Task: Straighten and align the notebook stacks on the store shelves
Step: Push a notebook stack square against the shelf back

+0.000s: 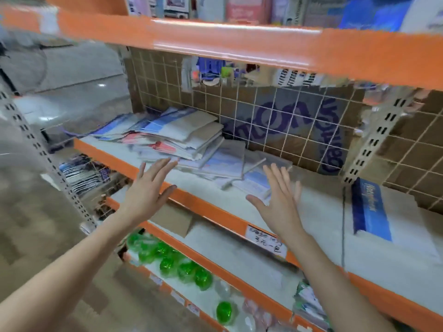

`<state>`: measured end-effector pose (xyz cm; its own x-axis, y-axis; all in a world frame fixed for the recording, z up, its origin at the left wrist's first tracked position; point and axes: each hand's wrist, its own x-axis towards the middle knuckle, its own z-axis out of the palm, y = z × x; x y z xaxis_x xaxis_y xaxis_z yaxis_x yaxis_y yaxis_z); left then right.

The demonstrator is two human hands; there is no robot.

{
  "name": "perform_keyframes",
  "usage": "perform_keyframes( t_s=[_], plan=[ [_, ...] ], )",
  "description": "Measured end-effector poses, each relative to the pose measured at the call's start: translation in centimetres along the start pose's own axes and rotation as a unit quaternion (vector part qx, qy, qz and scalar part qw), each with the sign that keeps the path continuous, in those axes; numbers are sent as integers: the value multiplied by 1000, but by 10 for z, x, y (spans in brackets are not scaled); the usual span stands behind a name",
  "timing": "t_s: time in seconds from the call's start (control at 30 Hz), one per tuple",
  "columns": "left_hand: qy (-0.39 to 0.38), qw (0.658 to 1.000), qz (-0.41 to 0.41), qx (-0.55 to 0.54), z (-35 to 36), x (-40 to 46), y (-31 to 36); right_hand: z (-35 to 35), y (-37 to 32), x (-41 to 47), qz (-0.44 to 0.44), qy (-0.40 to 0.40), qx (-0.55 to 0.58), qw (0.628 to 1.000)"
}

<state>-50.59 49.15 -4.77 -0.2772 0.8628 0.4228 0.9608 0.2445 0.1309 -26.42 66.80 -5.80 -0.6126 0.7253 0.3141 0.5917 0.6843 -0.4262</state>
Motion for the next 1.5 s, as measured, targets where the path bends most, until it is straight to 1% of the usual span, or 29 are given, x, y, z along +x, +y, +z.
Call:
perform_keyframes(
  t_s=[0.1,0.17,0.3,0.4,0.6,0.77,0.83,0.9,1.0,1.13,1.23,1.27,1.33,1.37,1.5],
  plan=[
    [6,999,-32,4,-23,-11,-68,49,-71,33,-1,-32,30,999],
    [5,999,-38,2,-37,-13,-106,75,-112,53,1,-46,45,998],
    [-12,1000,-28,3,-46,6,-165,105,-158,86,28,-36,70,997],
    [-22,1000,-5,-11,-43,39,-179,112,-166,109,60,-43,61,995],
    [-71,997,34,10,-12,119,-182,122,-163,165,48,-30,35,998],
    [-142,986,76,31,2,168,-194,139,-166,213,39,-88,-4,995],
    [-169,982,75,51,6,180,-202,145,-168,222,35,-107,-16,993],
    [-192,977,71,59,13,184,-207,148,-170,224,30,-125,-45,991],
    [-202,975,82,33,18,178,-213,150,-175,219,32,-127,-65,989],
    [-167,980,105,10,15,162,-219,146,-185,204,31,-122,-88,988],
    [-121,985,120,-11,7,140,-222,146,-198,183,47,-122,-62,989],
    [-101,987,125,-29,4,131,-221,146,-202,175,52,-115,-50,991],
    [-30,985,162,-44,-1,114,-218,148,-212,157,48,-92,-50,993],
    [4,983,177,-41,-3,107,-217,149,-218,147,42,-77,-60,994],
    [83,969,234,-11,-11,87,-213,148,-237,105,42,-5,-122,992]
  ],
)
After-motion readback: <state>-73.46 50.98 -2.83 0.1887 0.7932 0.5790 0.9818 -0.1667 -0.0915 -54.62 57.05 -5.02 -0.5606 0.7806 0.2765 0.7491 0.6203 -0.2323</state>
